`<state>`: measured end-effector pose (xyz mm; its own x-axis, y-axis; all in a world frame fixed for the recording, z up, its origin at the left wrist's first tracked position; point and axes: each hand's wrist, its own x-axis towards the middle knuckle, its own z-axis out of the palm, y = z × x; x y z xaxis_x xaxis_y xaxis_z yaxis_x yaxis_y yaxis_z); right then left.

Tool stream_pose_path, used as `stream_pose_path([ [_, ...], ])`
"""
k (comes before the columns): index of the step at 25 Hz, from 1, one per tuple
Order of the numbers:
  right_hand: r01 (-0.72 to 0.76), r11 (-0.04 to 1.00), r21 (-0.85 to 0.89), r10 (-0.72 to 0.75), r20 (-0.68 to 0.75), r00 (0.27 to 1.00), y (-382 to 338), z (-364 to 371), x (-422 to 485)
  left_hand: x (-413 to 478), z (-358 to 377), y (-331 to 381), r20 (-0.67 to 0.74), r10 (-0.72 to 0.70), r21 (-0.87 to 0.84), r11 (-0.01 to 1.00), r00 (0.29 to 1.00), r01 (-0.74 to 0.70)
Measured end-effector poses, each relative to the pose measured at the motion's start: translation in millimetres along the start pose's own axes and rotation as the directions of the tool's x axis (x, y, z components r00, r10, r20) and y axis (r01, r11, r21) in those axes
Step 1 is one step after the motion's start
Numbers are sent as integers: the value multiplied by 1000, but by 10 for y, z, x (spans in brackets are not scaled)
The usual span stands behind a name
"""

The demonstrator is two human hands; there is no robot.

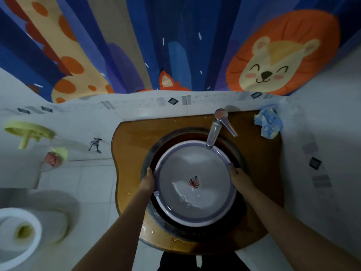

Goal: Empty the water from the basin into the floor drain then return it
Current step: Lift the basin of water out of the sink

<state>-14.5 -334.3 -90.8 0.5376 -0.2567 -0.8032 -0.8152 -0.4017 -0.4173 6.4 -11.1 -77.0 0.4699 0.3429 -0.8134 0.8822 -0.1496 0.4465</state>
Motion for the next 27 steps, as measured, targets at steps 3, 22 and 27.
stream_pose_path([
  [3,-57,998,40,57,1,998,0,47,48,124,54,-24,78,-73,-64,995,994,78],
  [22,-21,988,-154,13,-53,999,119,158,150,465,44,-230,111,274,621,731,955,-282],
  [27,0,988,-156,-20,-129,991,156,167,140,456,-6,-260,121,325,583,742,938,-332],
])
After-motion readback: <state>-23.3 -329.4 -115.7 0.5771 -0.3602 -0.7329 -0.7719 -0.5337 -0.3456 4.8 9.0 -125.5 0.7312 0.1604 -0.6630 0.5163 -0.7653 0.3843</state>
